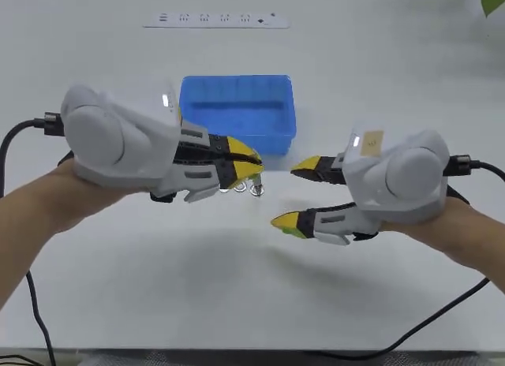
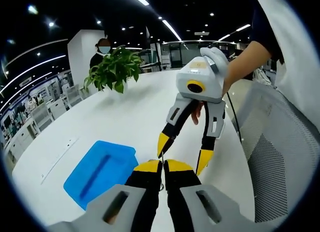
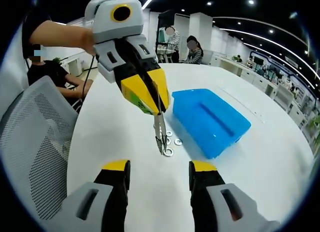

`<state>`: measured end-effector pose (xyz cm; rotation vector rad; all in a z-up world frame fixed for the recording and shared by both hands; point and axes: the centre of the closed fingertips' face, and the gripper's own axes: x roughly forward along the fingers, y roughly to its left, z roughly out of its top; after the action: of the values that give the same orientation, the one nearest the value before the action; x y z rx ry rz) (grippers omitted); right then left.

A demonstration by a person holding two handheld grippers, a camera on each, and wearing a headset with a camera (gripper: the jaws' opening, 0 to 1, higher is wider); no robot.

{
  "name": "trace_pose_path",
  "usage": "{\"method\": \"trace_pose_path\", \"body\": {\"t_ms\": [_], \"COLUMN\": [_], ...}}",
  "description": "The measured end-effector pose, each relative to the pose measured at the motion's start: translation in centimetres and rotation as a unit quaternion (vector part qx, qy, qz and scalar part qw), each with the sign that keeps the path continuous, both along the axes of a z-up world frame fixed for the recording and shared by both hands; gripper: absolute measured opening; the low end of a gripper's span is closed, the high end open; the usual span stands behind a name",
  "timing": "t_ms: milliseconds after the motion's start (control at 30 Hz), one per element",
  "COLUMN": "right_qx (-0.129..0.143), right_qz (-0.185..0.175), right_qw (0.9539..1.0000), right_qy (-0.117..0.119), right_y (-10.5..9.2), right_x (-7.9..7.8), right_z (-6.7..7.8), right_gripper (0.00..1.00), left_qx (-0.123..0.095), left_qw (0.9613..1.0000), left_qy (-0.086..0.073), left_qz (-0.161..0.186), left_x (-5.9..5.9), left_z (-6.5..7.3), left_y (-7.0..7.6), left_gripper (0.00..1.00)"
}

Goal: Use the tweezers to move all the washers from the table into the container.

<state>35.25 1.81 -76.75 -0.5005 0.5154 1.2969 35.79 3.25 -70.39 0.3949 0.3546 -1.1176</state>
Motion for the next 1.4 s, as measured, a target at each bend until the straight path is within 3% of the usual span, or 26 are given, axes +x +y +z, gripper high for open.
{"method": "trace_pose_path", "body": {"t_ms": [167,567,900,1033,1100,1167,1400], "right_qx": [0.002,-0.006,0.006,0.011,0.018,0.018,0.007], "right_qz": [-0.011,-0.013,-0.008,0.008,0.018,0.026,0.057], "right_qw": [0.9999,0.9998,0.9998,0.9997,0.9995,0.9988,0.9979], "right_qy": [-0.003,0.011,0.015,0.02,0.02,0.039,0.031], "right_y": [-0.3,-0.8,0.4,1.6,2.3,2.8,3.9], "right_x": [0.3,0.3,0.5,0.6,0.7,0.6,0.8], "right_z": [0.0,-0.6,-0.2,0.1,0.1,-0.3,-0.7], "right_gripper": [0.64,0.65,0.65,0.59,0.54,0.47,0.31], "left_qx": [0.001,-0.001,0.01,0.017,0.036,0.043,0.042], "left_qw": [1.0,0.9999,0.9996,0.9993,0.9981,0.9969,0.9968], "left_qy": [-0.002,0.01,0.021,0.023,0.023,0.027,0.032], "left_qz": [-0.001,-0.007,-0.015,-0.024,-0.045,-0.06,-0.06], "left_x": [0.1,0.0,0.4,0.5,0.1,-0.3,0.0], "left_z": [-0.2,-0.6,-0.6,-0.7,-0.8,-0.9,-1.0], "left_y": [0.0,0.3,0.3,0.1,0.1,-0.1,-0.1], "left_gripper": [0.06,0.06,0.06,0.06,0.06,0.06,0.06]}}
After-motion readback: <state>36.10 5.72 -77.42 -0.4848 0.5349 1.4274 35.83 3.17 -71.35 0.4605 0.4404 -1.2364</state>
